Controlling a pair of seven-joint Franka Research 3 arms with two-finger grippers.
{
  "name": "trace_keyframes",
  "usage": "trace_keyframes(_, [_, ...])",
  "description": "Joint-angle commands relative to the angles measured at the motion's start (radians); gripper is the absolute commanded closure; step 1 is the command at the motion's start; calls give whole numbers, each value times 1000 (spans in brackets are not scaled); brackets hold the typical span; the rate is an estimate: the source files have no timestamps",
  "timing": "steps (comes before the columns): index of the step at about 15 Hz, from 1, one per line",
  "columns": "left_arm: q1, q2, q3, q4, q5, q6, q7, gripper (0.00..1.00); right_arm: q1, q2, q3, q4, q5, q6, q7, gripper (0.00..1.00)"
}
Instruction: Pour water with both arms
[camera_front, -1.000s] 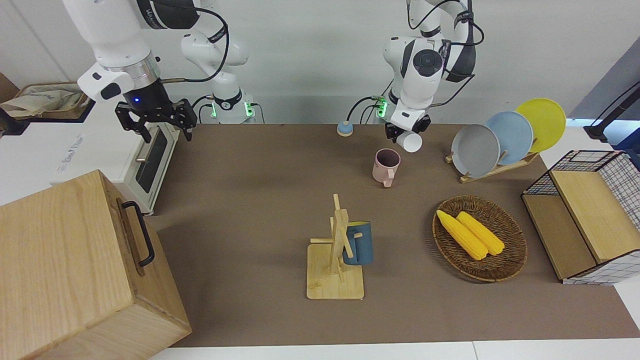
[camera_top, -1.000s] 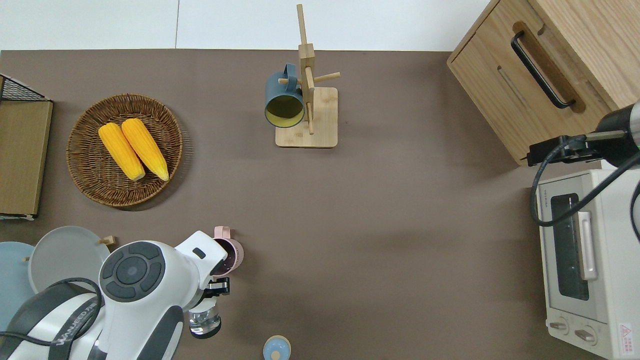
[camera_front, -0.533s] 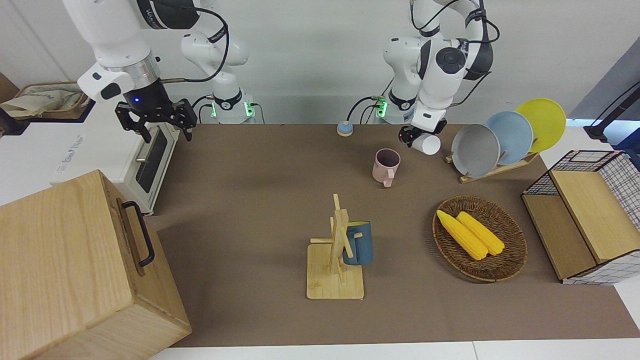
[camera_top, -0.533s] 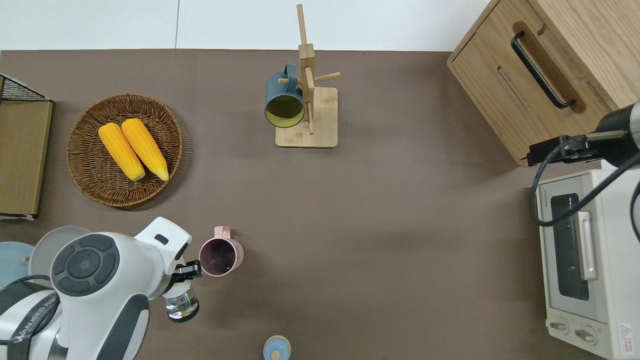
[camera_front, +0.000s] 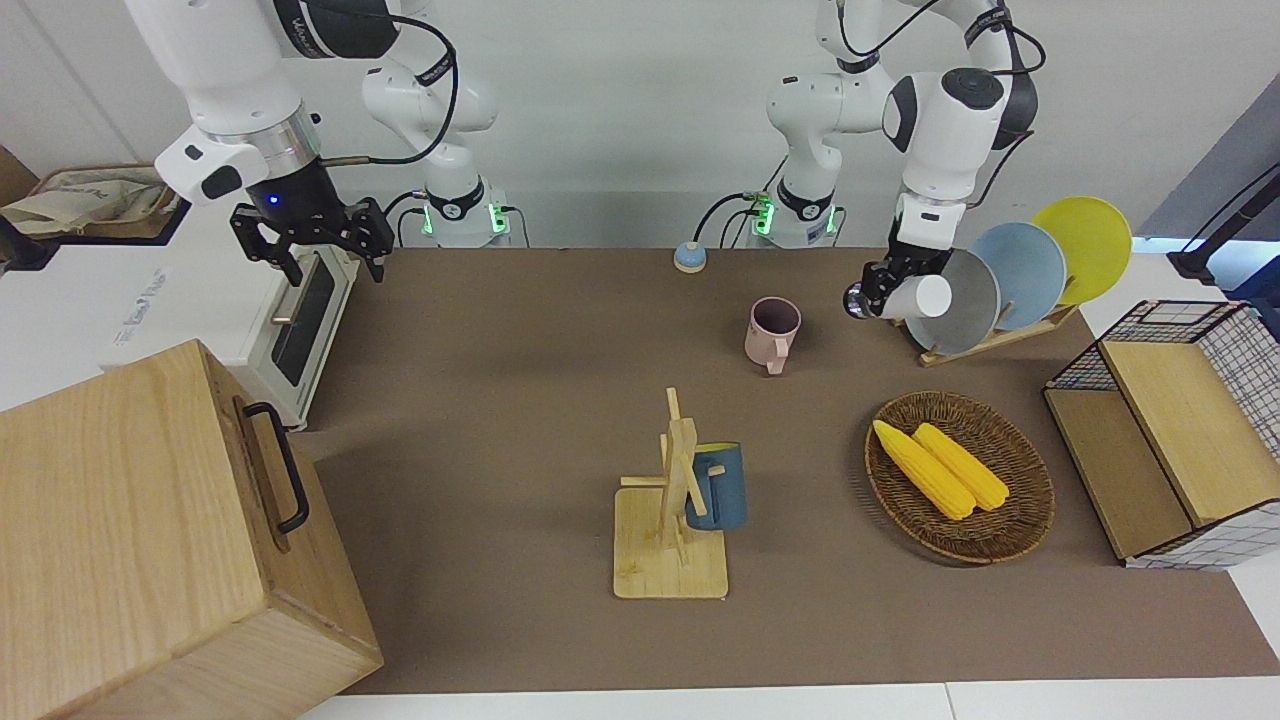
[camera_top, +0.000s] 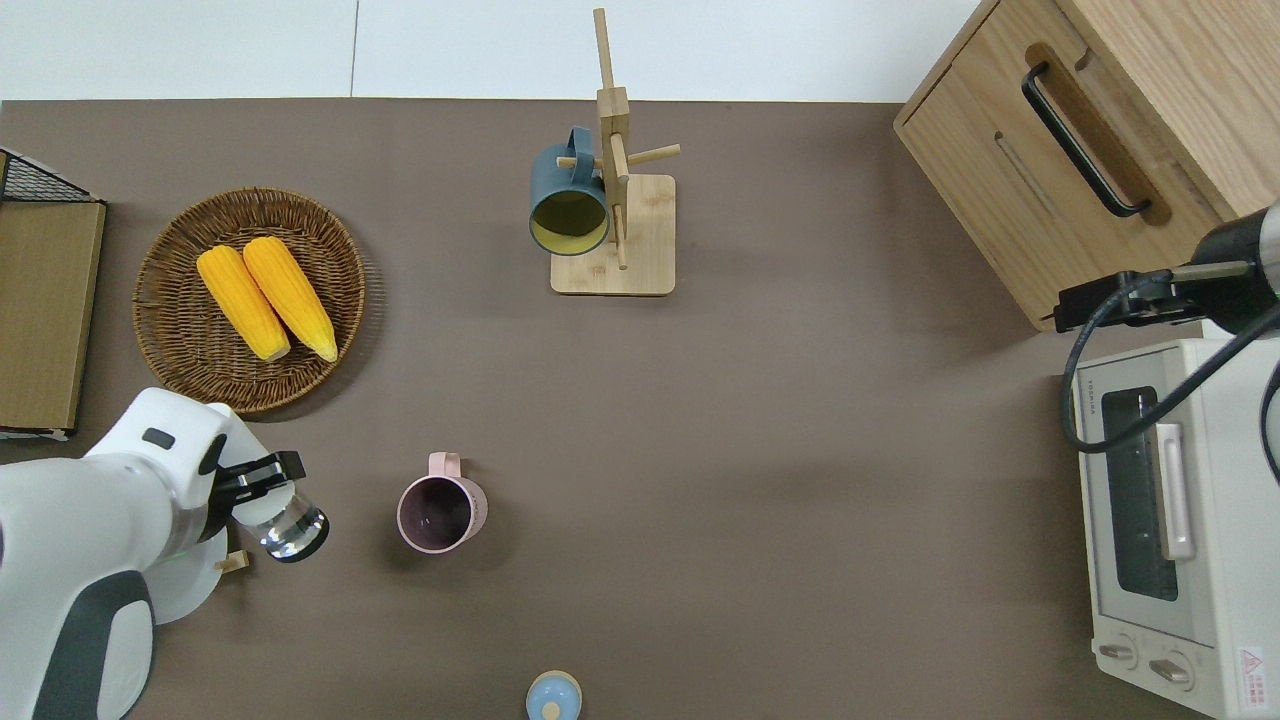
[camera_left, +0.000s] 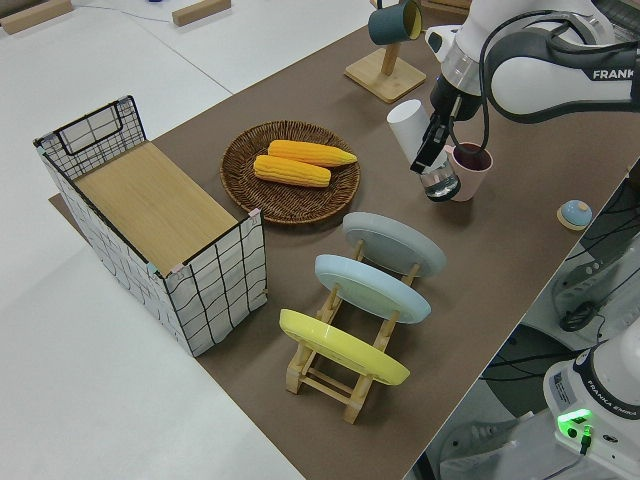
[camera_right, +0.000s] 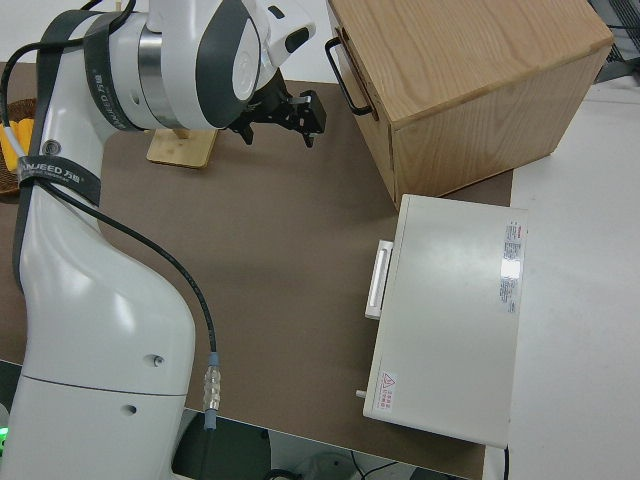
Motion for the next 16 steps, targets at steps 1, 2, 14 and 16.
trace_keyframes(1, [56,-17,-1,6,46,147,-21,1000,-10,-7,4,-4,20,8,-12,9])
trace_keyframes(2, [76,-15,-1,7,46,200,-30,1000,-10,-7,4,-4,20,8,-12,9])
trace_keyframes(14, [236,144,-1,302,67,373,37,1000,-10,-7,4,-4,20,8,-12,9])
trace_keyframes(16, [248,158,1,340,76,369,43,1000,-8,-7,4,-4,20,8,-12,9])
